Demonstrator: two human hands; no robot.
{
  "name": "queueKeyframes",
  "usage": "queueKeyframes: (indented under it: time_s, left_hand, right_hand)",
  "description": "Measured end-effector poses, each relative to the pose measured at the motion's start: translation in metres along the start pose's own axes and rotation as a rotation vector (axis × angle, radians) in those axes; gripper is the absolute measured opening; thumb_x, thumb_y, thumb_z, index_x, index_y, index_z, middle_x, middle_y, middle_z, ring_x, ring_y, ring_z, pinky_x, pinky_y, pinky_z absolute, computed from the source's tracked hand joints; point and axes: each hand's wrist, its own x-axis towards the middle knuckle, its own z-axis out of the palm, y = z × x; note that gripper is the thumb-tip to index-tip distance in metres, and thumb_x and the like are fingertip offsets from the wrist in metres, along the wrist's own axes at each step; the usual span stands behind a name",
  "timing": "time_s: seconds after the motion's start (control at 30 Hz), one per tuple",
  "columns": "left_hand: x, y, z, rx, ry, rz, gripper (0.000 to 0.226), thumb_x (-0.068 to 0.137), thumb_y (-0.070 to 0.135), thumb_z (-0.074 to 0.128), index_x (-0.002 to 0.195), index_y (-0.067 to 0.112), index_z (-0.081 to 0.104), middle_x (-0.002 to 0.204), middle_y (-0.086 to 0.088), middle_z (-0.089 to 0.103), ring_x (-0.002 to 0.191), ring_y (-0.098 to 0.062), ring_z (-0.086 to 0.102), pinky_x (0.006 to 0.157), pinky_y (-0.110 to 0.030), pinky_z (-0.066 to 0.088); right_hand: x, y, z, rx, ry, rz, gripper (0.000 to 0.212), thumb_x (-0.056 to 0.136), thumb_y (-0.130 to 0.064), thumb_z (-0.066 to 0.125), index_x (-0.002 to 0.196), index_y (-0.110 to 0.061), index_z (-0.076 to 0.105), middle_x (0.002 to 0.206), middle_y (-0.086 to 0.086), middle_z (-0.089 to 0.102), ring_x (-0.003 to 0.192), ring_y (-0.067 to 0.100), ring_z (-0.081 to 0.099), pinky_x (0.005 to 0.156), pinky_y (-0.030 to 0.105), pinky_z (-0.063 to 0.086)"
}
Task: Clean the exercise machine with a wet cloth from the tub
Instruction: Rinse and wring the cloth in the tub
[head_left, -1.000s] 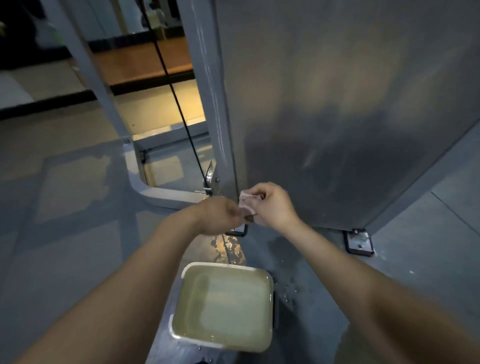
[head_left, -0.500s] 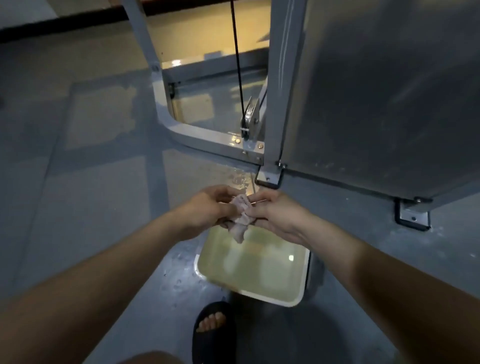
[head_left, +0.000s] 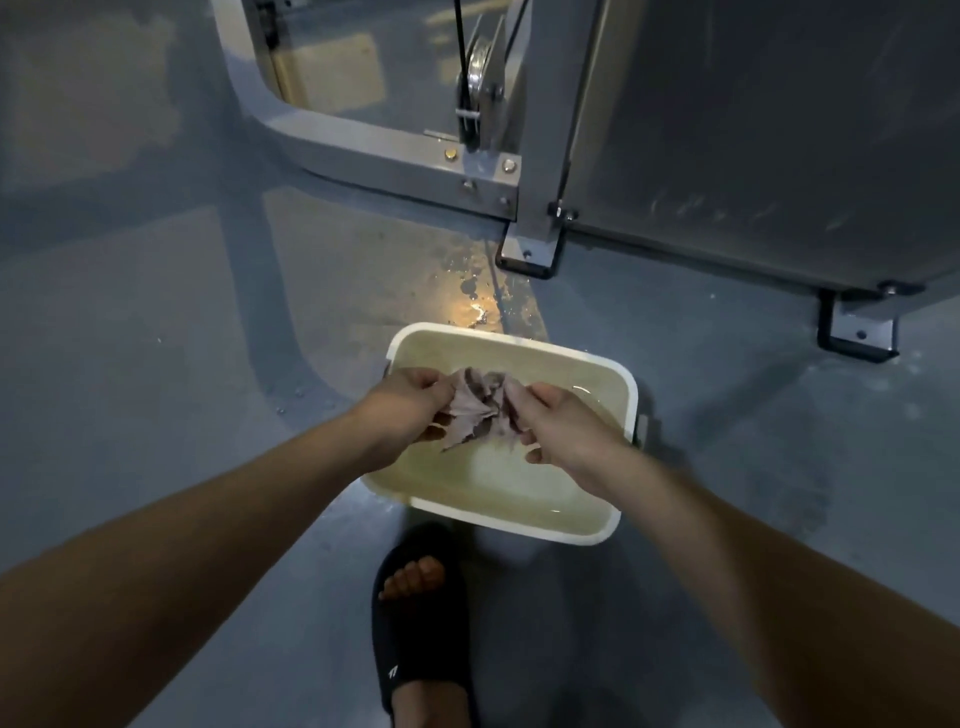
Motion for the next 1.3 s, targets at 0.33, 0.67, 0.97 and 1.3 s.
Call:
queueKeyframes:
  time_s: [0.33, 0.67, 0.97, 1.3]
  left_hand:
    - [0.022, -0.023, 0.032, -0.023, -0.067, -0.131, 0.079, 0.077, 0.079, 0.066, 0.105, 0.006, 0.075, 0.101, -0.031, 0.071, 0.079, -0.035, 0.063, 0.071, -0.043, 0.045]
    - [0.046, -0.025, 0.021, 0.396, -0.061, -0.026, 0.036, 0.09, 0.037, 0.077, 0.124, 0.032, 0.067, 0.097, 0.007, 0.074, 0.078, -0.008, 0.068, 0.073, -0.012, 0.049]
    - [0.047, -0.022, 0.031, 0.608, -0.018, 0.027, 0.043, 0.102, 0.041, 0.058, 0.067, 0.016, 0.06, 0.059, 0.005, 0.058, 0.047, 0.0, 0.053, 0.046, -0.007, 0.036]
    - [0.055, -0.031, 0.062, -0.035, 0.041, -0.16, 0.025, 0.096, 0.016, 0.055, 0.072, 0.013, 0.058, 0.054, -0.006, 0.052, 0.048, -0.021, 0.047, 0.048, -0.026, 0.035]
  right_hand:
    - [0.022, 0.036, 0.031, 0.03, 0.088, -0.075, 0.012, 0.096, -0.035, 0.069, 0.092, -0.024, 0.068, 0.086, -0.004, 0.072, 0.071, 0.013, 0.063, 0.075, 0.037, 0.058]
    - [0.039, 0.043, 0.026, -0.086, 0.424, 0.22, 0.02, 0.087, -0.032, 0.053, 0.102, -0.024, 0.062, 0.1, 0.003, 0.073, 0.095, 0.03, 0.069, 0.078, 0.036, 0.053]
    - [0.041, 0.043, 0.028, 0.022, 0.414, 0.03, 0.022, 0.093, -0.034, 0.051, 0.109, -0.02, 0.057, 0.1, 0.004, 0.069, 0.087, 0.027, 0.068, 0.075, 0.04, 0.058]
    - [0.042, 0.039, 0.054, 0.096, 0.151, 0.142, 0.046, 0.101, -0.039, 0.041, 0.068, -0.015, 0.06, 0.061, 0.004, 0.065, 0.05, 0.021, 0.061, 0.049, 0.028, 0.044]
